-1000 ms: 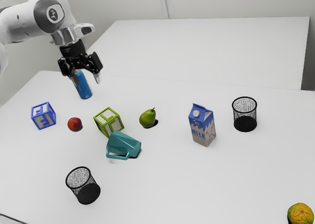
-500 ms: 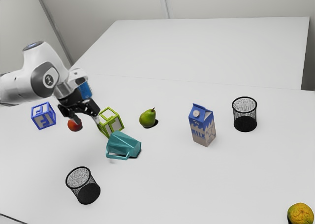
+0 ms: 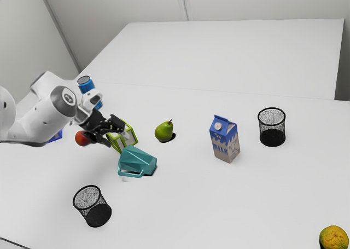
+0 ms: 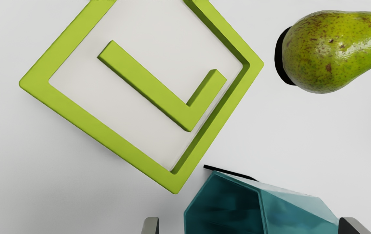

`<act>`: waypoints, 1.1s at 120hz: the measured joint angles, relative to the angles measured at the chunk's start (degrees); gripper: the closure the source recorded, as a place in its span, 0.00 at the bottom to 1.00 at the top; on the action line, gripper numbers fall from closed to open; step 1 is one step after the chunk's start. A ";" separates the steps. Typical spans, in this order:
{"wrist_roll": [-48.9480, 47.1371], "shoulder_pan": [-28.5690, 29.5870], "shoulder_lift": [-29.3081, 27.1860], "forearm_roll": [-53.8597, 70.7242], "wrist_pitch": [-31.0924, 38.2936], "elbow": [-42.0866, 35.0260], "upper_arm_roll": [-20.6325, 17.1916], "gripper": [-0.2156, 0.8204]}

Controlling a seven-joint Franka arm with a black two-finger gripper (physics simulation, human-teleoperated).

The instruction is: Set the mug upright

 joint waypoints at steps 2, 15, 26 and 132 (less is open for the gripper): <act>0.62 -0.01 0.22 -1.07 0.01 0.00 0.00 0.21; 4.32 -0.20 1.12 -6.61 -0.68 0.00 0.00 0.21; 7.07 -0.24 2.01 -9.94 -2.09 0.00 0.00 0.21; 24.75 2.41 6.95 -21.53 -18.42 0.00 0.08 0.22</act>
